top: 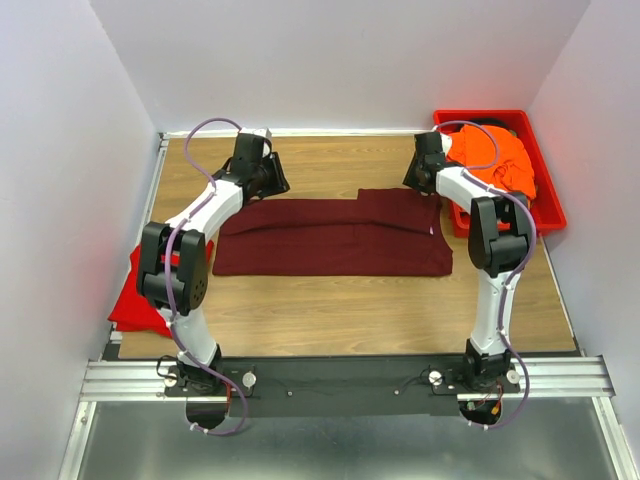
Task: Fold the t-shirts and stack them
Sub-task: Fold the tshirt
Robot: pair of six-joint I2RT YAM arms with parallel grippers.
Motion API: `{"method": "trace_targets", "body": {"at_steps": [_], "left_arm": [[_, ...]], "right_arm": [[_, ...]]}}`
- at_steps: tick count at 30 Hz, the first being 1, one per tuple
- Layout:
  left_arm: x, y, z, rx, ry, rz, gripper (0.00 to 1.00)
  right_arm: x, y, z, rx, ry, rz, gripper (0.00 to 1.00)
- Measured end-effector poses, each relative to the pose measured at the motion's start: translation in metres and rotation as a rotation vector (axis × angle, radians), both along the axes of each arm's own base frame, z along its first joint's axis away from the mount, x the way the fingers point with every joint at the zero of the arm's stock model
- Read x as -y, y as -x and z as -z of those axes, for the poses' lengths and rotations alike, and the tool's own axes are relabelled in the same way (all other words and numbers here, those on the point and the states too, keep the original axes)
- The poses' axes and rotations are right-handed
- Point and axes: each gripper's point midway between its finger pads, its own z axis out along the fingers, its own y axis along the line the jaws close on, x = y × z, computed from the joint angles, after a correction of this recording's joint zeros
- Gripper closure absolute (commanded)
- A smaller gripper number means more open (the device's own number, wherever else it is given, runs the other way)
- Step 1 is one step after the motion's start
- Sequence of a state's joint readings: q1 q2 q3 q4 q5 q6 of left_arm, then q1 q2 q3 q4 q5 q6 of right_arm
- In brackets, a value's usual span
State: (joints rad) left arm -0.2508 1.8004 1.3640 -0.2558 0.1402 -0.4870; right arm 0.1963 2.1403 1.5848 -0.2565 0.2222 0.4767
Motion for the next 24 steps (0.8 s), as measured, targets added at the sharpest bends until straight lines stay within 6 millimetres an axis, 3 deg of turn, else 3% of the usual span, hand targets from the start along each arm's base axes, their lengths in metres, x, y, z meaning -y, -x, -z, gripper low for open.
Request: {"method": "trace_targets", "body": {"at_steps": [16,24], "left_arm": [[-0.001,0.005,0.016,-0.037,-0.03,0.033,0.57],[-0.001,0.005,0.02,-0.044,-0.033,0.037,0.58]], "right_arm": [[0.012,-0.004,0.023,-0.033,0.067,0.035,0.57],[0.011,-0.004,0.024,-0.035,0.059,0.035,0.9]]}}
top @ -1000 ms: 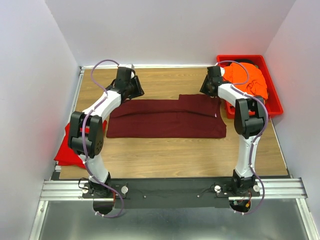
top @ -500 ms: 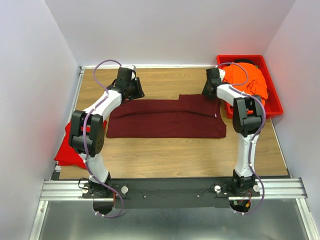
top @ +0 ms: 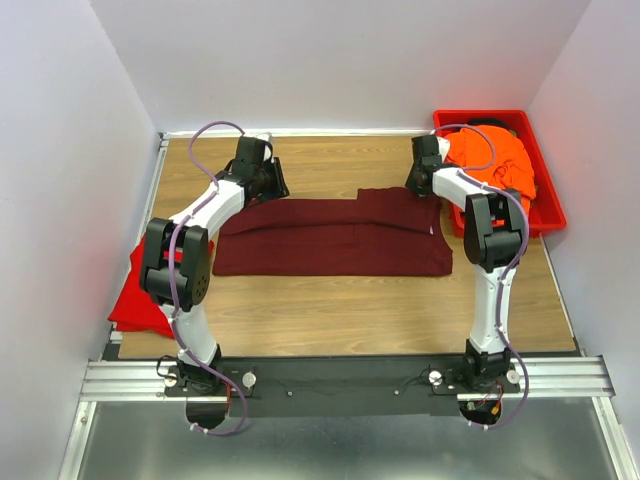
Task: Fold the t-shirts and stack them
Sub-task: Fold the tshirt
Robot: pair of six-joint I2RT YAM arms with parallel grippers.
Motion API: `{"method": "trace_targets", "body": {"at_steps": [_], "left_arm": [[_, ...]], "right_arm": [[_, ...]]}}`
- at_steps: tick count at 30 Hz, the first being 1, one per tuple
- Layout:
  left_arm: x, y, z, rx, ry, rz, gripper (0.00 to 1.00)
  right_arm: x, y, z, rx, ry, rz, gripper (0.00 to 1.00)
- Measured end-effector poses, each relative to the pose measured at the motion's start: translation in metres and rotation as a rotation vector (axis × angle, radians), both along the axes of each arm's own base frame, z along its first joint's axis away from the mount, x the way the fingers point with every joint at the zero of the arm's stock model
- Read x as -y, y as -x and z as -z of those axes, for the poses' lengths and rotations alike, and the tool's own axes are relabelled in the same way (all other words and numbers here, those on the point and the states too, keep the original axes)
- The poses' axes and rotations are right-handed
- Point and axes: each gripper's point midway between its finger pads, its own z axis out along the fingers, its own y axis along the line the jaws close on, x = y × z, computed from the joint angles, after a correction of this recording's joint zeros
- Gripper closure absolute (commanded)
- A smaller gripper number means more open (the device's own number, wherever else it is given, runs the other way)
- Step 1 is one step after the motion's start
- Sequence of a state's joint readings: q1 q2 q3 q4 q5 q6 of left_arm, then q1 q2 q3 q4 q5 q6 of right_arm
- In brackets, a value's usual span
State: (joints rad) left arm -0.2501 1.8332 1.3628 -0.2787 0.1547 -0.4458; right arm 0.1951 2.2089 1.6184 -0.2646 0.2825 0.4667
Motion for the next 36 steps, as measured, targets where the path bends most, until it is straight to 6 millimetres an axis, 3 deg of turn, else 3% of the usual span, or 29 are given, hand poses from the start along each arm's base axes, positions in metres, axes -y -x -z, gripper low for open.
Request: {"method": "trace_targets", "body": {"at_steps": [3,12,20,23,27,36], "left_arm": [[0.0,0.0,0.0,0.0,-0.001,0.001,0.58],[0.003,0.003,0.004,-0.012,0.01,0.015,0.58],[0.006,0.007,0.029,-0.072,0.02,0.026,0.58],[0.007,0.01,0.04,-0.099,0.021,0.024,0.58],[0.008,0.011,0.045,-0.116,0.029,0.024,0.58],[0.009,0.015,0.053,-0.142,0.037,0.015,0.58]], "right_arm": [[-0.002,0.0,0.0,-0.001,-0.013,-0.003,1.0],[-0.013,0.011,-0.008,-0.012,-0.072,-0.042,1.0],[-0.023,0.035,-0.06,0.051,-0.152,-0.087,1.0],[-0.026,0.048,-0.075,0.068,-0.178,-0.108,0.99],[-0.031,0.072,-0.079,0.062,-0.221,-0.143,1.0],[-0.046,0.148,-0.088,0.036,-0.318,-0.229,1.0]]}}
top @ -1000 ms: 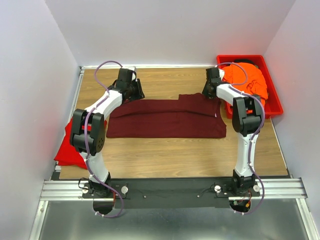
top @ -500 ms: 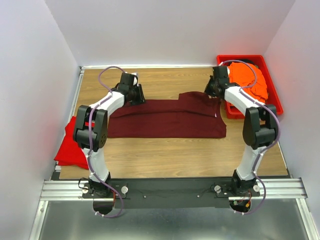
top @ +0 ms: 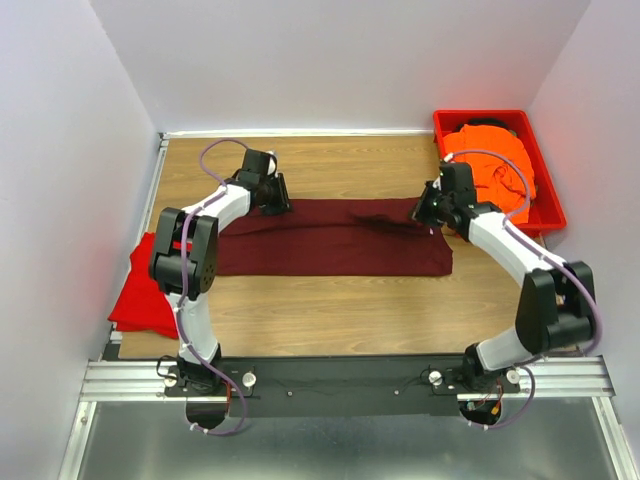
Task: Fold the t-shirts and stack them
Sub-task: Fold the tshirt
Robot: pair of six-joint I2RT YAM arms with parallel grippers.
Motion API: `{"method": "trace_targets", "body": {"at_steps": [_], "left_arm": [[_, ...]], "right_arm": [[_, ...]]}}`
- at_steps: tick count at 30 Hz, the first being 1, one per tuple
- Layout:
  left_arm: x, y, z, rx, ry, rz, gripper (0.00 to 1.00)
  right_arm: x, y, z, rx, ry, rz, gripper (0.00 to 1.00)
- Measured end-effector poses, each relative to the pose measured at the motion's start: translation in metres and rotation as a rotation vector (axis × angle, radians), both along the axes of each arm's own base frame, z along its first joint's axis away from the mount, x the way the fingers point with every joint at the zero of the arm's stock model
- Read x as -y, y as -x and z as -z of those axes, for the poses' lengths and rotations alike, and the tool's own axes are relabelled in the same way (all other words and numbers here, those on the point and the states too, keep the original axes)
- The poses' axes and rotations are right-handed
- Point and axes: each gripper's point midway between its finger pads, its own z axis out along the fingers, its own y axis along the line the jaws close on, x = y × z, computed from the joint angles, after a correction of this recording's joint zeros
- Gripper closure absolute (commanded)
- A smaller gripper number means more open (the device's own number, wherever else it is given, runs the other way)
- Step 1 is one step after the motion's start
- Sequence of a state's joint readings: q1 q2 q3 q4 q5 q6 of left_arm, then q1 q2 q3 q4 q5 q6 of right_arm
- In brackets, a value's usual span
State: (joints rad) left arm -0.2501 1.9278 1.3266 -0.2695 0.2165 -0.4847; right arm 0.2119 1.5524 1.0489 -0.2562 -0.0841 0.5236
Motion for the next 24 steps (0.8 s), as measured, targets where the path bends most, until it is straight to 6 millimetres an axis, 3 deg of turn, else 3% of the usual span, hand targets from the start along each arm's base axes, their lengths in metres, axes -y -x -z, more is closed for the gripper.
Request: {"method": "trace_targets", "body": {"at_steps": [4,10,24], "left_arm": [[0.0,0.001,0.006,-0.015,0.0,-0.002,0.59],[0.0,0.003,0.012,-0.031,0.002,-0.006,0.59],[-0.001,0.008,0.017,-0.045,-0.003,-0.004,0.59]], "right_arm": [[-0.004,0.026,-0.012,0.017,-0.042,-0.03,1.0],[-0.009,0.046,-0.021,0.026,-0.089,-0.057,1.0],[0.006,0.088,0.027,-0.123,-0.037,-0.024,0.96]]}}
